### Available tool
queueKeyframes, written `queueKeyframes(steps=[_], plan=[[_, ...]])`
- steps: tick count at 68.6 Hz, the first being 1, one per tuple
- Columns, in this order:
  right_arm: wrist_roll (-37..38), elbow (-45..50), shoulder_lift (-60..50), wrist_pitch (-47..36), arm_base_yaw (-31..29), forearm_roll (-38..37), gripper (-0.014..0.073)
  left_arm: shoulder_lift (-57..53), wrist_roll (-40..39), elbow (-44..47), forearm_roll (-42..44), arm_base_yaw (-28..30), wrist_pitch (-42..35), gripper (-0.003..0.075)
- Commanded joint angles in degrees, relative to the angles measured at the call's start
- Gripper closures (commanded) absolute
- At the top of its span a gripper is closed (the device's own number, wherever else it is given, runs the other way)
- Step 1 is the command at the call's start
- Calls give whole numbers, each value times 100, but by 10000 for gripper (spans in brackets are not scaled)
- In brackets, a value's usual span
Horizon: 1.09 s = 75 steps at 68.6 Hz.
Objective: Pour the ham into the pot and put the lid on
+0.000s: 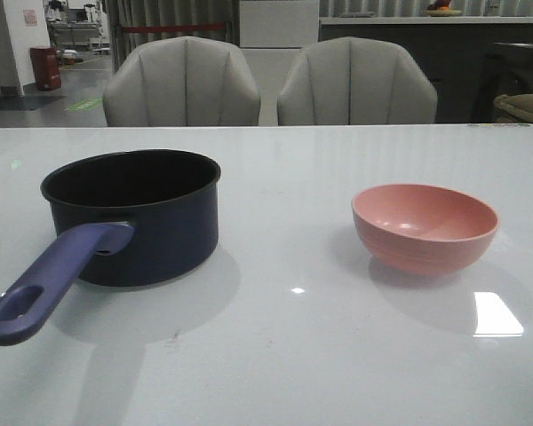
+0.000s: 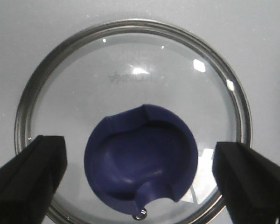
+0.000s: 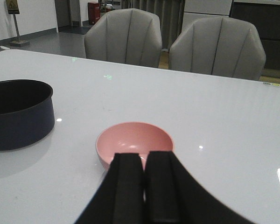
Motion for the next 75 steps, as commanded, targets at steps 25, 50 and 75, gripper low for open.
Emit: queueKeyframes(steps=[25,50,75], plan=[[-66,-158,69,-493,7,28,439,75,-59,-256,-24,17,-296,397],[-66,-158,69,-493,7,28,439,53,-59,-655,-65,17,71,451],[-66,-158,69,-493,7,28,439,-560,347,-1108,-86,-243,29,451]])
